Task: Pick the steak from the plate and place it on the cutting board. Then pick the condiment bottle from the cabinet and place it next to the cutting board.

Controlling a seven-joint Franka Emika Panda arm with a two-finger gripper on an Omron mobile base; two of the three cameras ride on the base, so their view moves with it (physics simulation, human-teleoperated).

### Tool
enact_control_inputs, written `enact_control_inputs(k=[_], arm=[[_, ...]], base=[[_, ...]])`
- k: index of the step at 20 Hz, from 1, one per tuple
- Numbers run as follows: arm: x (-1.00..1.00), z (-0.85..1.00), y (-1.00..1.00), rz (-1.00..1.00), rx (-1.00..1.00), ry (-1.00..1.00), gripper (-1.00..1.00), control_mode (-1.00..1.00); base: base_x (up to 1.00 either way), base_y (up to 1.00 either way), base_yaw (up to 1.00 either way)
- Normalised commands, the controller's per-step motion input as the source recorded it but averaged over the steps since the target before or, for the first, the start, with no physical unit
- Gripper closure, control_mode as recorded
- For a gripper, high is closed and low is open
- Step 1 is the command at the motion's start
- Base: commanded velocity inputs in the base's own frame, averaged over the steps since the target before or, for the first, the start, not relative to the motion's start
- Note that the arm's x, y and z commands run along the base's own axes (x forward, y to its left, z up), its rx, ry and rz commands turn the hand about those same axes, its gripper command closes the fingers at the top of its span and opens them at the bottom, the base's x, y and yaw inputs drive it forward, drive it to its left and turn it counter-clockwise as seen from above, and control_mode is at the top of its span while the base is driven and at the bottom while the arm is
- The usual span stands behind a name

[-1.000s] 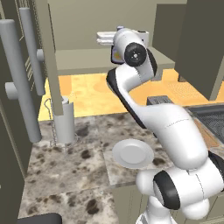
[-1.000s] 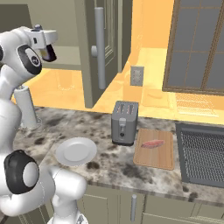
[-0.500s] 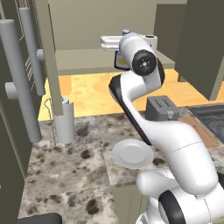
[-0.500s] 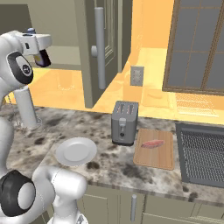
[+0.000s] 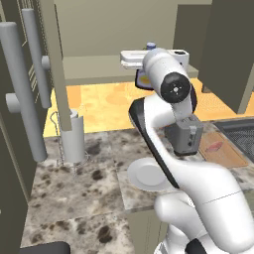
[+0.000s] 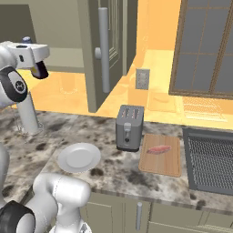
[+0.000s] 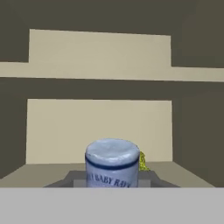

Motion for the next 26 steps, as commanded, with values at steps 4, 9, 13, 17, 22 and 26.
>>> enact_control_inputs(k=[4, 9, 13, 17, 22, 26], arm=[[-0.37, -0.19, -0.13, 0.0, 0.0, -0.02, 1.0, -1.0], [-0.35, -0.07, -0.15, 0.0, 0.0, 0.0, 1.0, -1.0], [-0.33, -0.07, -0.13, 0.0, 0.0, 0.0, 1.0, -1.0], [-0.32, -0.09, -0.13, 0.0, -0.01, 0.0, 1.0, -1.0], [-0.29, -0.13, -0.13, 0.0, -0.01, 0.0, 1.0, -1.0], [-0.29, -0.16, -0.12, 0.0, -0.01, 0.0, 1.0, -1.0]], base=[[0.0, 0.0, 0.0], [0.0, 0.0, 0.0], [0.0, 0.0, 0.0], [0.0, 0.0, 0.0], [0.0, 0.0, 0.0], [0.0, 0.0, 0.0]])
